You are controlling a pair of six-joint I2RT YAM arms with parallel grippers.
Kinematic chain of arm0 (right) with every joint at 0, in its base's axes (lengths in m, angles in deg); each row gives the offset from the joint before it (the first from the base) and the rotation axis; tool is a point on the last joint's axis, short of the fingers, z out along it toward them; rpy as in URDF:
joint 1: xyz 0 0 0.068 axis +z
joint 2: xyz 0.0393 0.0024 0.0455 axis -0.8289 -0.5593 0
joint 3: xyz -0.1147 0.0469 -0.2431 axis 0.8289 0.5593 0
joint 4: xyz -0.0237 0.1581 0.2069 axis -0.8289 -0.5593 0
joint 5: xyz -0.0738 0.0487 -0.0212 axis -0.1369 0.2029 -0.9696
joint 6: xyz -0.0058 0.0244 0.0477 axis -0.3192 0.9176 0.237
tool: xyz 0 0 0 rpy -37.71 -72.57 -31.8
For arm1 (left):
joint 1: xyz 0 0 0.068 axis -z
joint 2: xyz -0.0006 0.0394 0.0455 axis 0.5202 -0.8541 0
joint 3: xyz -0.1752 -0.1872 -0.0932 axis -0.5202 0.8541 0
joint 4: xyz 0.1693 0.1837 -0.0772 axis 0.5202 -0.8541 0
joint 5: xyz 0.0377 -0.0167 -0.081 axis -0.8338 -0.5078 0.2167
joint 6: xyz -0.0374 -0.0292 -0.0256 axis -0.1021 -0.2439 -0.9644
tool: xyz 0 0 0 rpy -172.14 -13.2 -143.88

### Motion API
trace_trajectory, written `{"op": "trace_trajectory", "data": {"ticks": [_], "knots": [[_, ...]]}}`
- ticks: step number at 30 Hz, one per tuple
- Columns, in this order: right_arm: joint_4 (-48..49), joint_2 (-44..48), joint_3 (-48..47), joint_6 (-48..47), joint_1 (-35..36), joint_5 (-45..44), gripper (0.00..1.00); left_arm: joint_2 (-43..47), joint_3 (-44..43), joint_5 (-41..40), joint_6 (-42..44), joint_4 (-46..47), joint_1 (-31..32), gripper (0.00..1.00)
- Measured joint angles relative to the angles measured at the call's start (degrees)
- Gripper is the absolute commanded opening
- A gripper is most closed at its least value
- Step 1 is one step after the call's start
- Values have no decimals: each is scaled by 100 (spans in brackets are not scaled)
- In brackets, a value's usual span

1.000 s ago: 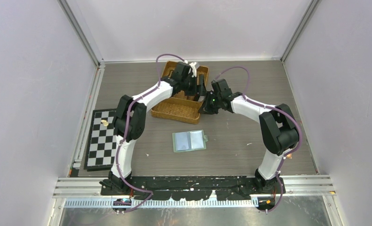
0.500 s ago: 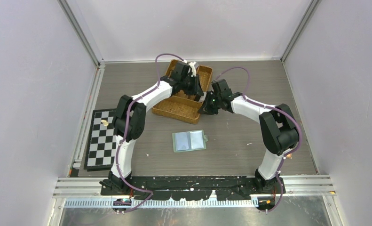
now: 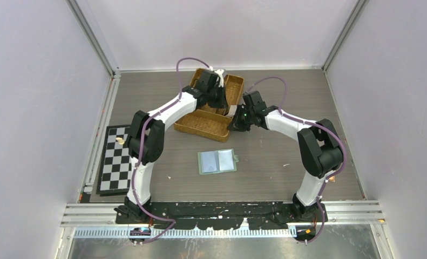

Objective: Put the credit cards into the card holder
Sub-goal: Pick up the credit card from the storage box.

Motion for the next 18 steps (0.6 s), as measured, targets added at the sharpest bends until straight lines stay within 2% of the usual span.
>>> {"op": "trace_trajectory", "data": {"ticks": [4,10,15,18], "knots": [[0,0,0,0,0,-20,4,109,7,-409,168,-184,31,0],[-90,13,-52,-63,17,-162,33,444,238,-1106,404,-326,48,0],[-365,13,-157,-317,-9,-374,51,922,623,-1532,514,-321,48,0],[-535,72,-227,-492,-87,-450,58,1156,750,-1676,573,-310,28,0]]}}
